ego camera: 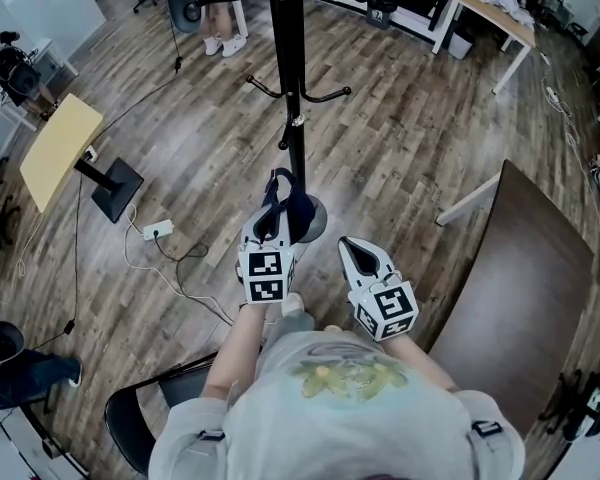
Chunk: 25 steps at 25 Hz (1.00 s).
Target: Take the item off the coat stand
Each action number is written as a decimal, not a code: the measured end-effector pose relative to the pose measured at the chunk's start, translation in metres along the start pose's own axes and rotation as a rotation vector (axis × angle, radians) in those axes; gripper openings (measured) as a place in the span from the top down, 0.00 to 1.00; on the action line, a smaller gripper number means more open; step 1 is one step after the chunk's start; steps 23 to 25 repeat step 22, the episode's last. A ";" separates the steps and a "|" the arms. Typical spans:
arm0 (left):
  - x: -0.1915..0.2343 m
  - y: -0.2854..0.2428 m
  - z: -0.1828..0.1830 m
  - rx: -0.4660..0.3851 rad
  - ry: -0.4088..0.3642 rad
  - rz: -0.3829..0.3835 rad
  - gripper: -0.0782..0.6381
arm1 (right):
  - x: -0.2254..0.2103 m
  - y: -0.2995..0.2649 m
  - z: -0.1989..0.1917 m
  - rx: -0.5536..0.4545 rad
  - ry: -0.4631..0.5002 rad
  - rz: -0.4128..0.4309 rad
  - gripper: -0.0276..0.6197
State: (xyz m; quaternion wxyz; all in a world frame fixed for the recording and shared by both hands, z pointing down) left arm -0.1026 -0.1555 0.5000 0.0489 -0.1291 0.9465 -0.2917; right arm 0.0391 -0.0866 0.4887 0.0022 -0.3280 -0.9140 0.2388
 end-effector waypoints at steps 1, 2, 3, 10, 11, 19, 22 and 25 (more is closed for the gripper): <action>0.000 0.001 -0.001 -0.002 -0.001 0.001 0.85 | 0.001 0.000 0.000 0.000 0.002 0.001 0.95; 0.000 0.003 -0.001 -0.002 -0.001 0.001 0.85 | 0.002 0.000 0.000 0.000 0.004 0.002 0.95; 0.000 0.003 -0.003 -0.001 0.001 0.001 0.85 | 0.002 0.001 0.000 0.001 0.005 0.003 0.95; -0.004 0.006 -0.013 0.011 0.011 0.000 0.85 | 0.003 0.003 -0.004 0.003 0.007 0.004 0.95; -0.004 0.006 -0.014 0.013 0.015 -0.002 0.85 | 0.003 0.004 -0.004 0.005 0.007 0.004 0.95; -0.001 0.007 -0.017 0.020 0.022 -0.005 0.85 | 0.005 0.002 -0.005 0.016 0.014 0.003 0.95; -0.001 0.007 -0.018 0.018 0.024 -0.006 0.85 | 0.006 0.002 -0.007 0.017 0.015 0.004 0.95; -0.001 0.007 -0.018 0.018 0.024 -0.006 0.85 | 0.006 0.002 -0.007 0.017 0.015 0.004 0.95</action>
Point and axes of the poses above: the fingertips, and each gripper's own axes: y backward along the fingers, x to its left, z out of its top, the point moved 1 cm from there along y, backward along the fingers, and after that the axes turned 15 degrees about x, right-handed, at the moved point
